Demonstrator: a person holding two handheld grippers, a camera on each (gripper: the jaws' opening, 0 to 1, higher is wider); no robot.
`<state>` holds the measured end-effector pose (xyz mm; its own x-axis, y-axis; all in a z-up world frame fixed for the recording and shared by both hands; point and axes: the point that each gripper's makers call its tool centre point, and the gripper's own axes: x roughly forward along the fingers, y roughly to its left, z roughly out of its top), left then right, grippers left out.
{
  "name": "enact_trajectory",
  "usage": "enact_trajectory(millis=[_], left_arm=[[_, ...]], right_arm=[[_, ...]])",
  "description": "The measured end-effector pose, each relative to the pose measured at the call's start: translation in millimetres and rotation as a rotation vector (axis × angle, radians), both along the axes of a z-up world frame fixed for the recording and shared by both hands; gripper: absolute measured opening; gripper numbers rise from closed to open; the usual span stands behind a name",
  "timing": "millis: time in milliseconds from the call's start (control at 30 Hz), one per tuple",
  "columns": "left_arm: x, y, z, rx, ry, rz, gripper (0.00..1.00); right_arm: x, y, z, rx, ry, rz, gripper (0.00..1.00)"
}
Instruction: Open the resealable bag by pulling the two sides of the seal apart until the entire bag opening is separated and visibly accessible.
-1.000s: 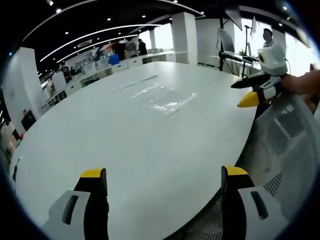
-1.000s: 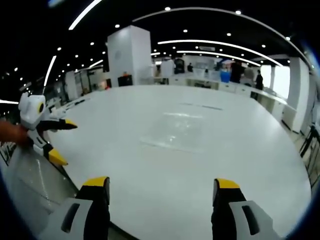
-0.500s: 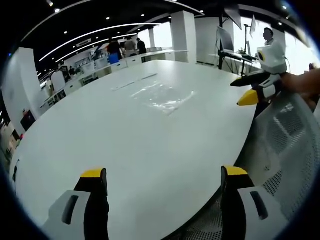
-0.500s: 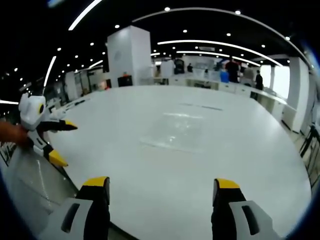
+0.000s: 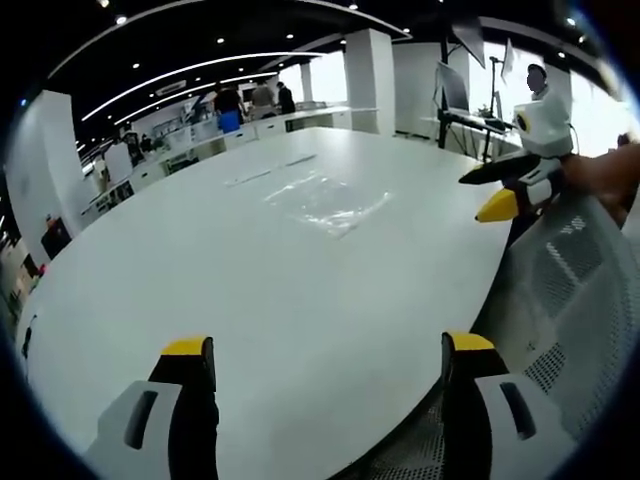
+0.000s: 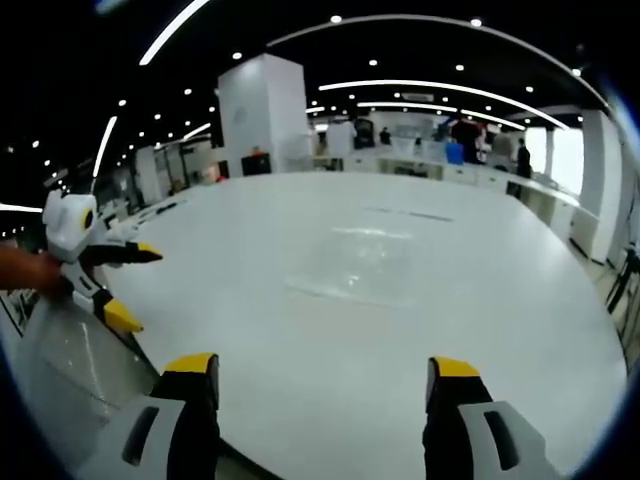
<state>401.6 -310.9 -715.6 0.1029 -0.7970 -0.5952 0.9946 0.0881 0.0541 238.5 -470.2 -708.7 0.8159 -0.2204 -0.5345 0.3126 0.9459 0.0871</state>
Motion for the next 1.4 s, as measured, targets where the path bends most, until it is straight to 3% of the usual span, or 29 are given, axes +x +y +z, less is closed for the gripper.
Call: enact_trajectory(millis=[200, 533, 1033, 1400], left_arm=[[0.0, 0.1, -0.1, -0.001, -0.002, -0.001, 0.92], [1.7, 0.1, 0.7, 0.0, -0.01, 0.005, 0.92], [3.9, 0.4, 0.6, 0.0, -0.013, 0.013, 0.92], [4.7, 1.1, -1.1, 0.009, -0.011, 0.018, 0.92]], right_arm=[[4.3, -10.1, 0.2, 0.028, -0.007, 0.007, 0.85], [32.5, -25.5, 7.5, -0.04, -0.002, 0.127, 0.8], [62.3, -38.5, -13.4, -0.042, 0.074, 0.272, 0.76], [84.2, -45.3, -29.9, 0.024, 0.094, 0.272, 0.71]])
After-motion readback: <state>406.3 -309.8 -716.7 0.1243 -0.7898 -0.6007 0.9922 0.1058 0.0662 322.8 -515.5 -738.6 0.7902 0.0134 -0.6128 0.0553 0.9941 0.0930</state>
